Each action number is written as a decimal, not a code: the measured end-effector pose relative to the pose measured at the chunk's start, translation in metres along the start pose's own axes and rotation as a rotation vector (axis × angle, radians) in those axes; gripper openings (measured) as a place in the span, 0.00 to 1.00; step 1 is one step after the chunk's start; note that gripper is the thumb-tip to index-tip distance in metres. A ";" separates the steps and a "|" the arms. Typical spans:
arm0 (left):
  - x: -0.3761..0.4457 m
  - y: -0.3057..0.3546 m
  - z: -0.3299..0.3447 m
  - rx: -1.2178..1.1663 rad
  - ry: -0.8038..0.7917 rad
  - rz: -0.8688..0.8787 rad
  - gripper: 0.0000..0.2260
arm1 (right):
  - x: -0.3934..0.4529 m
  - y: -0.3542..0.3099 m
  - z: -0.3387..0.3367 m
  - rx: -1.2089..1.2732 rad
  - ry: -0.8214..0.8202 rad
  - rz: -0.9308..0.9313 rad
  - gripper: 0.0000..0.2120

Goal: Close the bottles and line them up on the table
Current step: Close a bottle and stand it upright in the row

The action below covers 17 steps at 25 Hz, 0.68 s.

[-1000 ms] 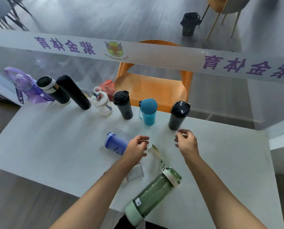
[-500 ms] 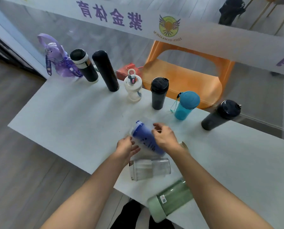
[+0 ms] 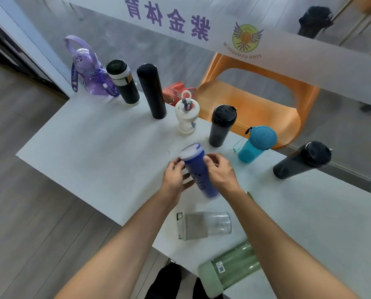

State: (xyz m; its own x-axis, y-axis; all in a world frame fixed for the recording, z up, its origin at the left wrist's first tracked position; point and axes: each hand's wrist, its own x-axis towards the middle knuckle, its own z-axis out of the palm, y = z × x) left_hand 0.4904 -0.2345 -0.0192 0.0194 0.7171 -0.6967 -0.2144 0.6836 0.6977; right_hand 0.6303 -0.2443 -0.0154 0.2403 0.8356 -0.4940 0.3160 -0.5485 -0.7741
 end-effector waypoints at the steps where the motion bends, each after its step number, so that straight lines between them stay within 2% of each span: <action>1: -0.006 0.005 0.001 0.015 0.012 0.044 0.12 | -0.004 -0.003 -0.004 0.041 0.044 -0.009 0.17; 6: -0.031 0.004 0.001 0.134 0.039 0.132 0.06 | -0.028 0.005 -0.008 0.157 0.143 -0.020 0.09; 10: -0.047 -0.006 -0.008 0.218 0.002 0.139 0.13 | -0.051 0.015 -0.010 0.173 0.169 0.032 0.06; 12: -0.053 -0.013 -0.012 0.286 -0.055 0.143 0.17 | -0.063 0.025 -0.011 0.184 0.189 0.060 0.06; 17: -0.065 -0.019 -0.010 0.356 -0.169 0.190 0.15 | -0.086 0.034 -0.015 0.256 0.254 0.068 0.10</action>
State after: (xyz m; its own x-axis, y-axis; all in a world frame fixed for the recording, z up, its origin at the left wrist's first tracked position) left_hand 0.4834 -0.2958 0.0108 0.1776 0.8266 -0.5340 0.1201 0.5204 0.8455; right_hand 0.6340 -0.3356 0.0066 0.4831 0.7457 -0.4589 0.0592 -0.5507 -0.8326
